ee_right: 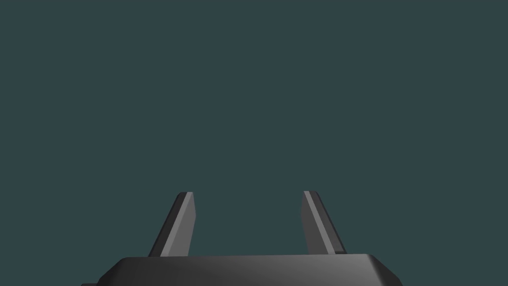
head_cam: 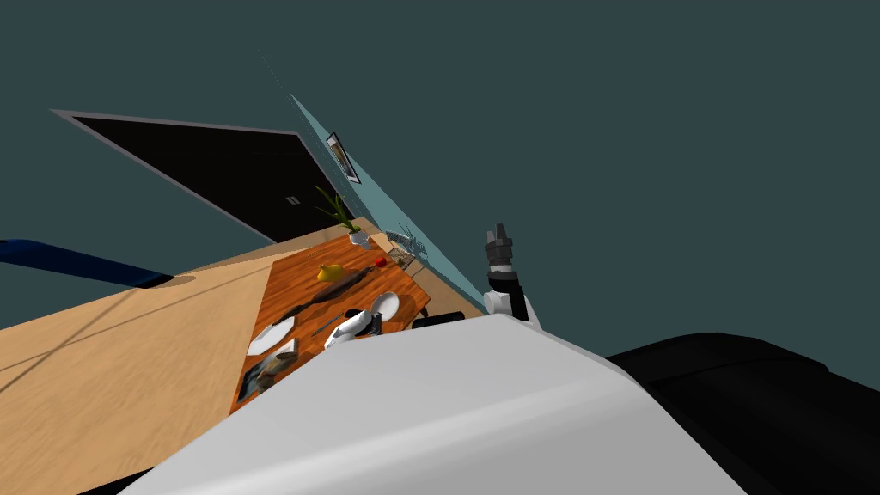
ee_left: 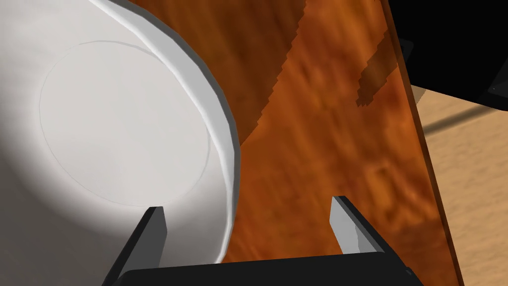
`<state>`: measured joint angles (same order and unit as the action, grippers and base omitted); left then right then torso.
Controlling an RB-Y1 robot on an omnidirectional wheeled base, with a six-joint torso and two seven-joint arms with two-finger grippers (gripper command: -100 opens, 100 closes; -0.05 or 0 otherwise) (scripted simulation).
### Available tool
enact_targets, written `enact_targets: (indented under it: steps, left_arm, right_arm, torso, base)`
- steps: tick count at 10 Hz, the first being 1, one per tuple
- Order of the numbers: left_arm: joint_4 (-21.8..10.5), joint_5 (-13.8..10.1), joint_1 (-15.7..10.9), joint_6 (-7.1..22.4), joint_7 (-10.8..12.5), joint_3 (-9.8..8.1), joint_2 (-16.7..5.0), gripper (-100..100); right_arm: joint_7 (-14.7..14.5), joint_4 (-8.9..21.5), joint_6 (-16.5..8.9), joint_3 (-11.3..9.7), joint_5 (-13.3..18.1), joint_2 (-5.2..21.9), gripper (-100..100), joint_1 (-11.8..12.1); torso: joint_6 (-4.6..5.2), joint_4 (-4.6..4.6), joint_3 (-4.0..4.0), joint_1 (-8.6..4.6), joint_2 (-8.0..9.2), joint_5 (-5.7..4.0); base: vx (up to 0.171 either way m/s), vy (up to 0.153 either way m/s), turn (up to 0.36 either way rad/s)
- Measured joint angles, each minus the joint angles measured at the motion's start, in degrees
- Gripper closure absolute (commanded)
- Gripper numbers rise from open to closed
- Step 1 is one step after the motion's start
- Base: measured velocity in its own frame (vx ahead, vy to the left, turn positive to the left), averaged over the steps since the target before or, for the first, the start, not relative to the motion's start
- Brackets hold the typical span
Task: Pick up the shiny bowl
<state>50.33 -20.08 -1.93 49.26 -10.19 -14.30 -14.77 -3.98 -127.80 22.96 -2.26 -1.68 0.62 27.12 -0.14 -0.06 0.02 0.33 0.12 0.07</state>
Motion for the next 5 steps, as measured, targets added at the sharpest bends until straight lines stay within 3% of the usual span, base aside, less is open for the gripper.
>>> enact_targets:
  steps: [1, 5]
  left_arm:
    - [0.1, 0.1, 0.0, 0.0, 0.3, 0.06, 0.1, 100]
    - [0.1, 0.1, 0.0, 0.0, 0.2, 0.12, 0.0, 100]
  right_arm:
    - [0.0, 0.0, 0.0, 0.0, 0.0, 0.0, 0, 0.0]
    - [0.0, 0.0, 0.0, 0.0, 0.0, 0.0, 0, 0.0]
  torso:
    - [0.0, 0.0, -0.01, -0.11, -0.03, -0.03]
    - [-0.09, -0.03, -0.03, -0.11, -0.03, 0.04]
  base:
    - [0.0, 0.0, 0.0]
    - [0.002, 0.001, -0.004]
